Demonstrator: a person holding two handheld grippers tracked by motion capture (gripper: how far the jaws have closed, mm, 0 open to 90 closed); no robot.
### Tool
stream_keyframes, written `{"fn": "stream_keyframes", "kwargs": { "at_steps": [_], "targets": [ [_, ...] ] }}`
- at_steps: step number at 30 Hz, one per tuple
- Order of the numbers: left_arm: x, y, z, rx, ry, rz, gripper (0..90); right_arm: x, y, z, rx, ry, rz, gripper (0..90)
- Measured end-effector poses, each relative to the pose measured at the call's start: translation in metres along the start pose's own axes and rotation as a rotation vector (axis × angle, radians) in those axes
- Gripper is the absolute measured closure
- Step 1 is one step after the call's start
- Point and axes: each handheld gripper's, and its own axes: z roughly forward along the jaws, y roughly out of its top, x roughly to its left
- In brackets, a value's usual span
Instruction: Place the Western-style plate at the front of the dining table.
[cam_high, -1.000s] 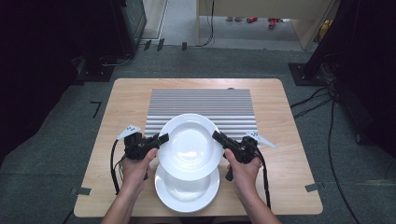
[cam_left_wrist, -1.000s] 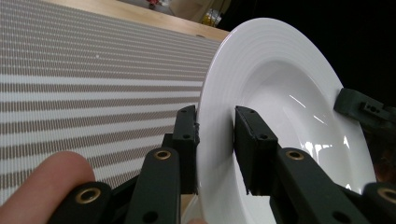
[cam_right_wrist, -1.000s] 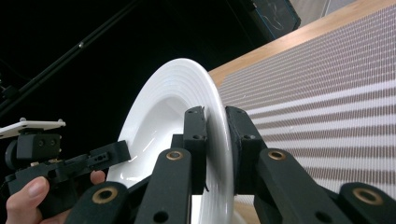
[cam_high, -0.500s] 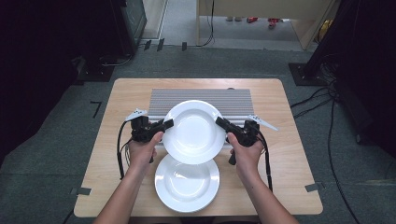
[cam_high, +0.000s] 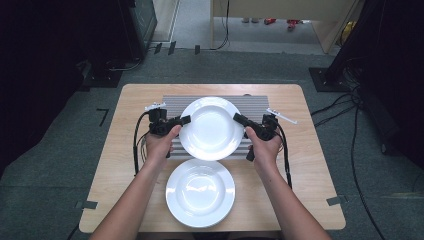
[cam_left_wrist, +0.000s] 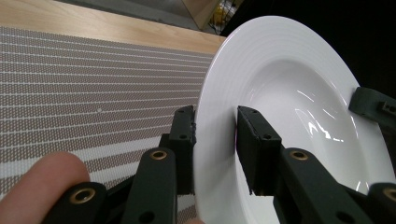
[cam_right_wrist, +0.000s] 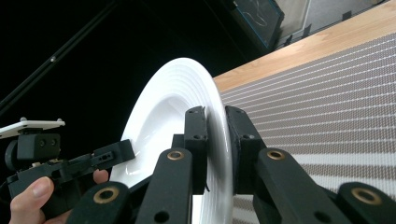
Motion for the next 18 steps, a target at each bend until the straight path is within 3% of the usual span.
{"fn": "stream_keyframes", "kwargs": {
  "at_steps": [10,18],
  "targets": [
    [0.018,0.01,0.034,0.048,0.024,-0.047,68.6,-0.022,0.015,0.027,0.005,-0.044,0.031,82.1],
    [0.028,0.012,0.056,0.085,0.064,-0.085,68.6,-0.045,0.01,0.043,-0.004,-0.074,0.131,82.0]
  ]
}}
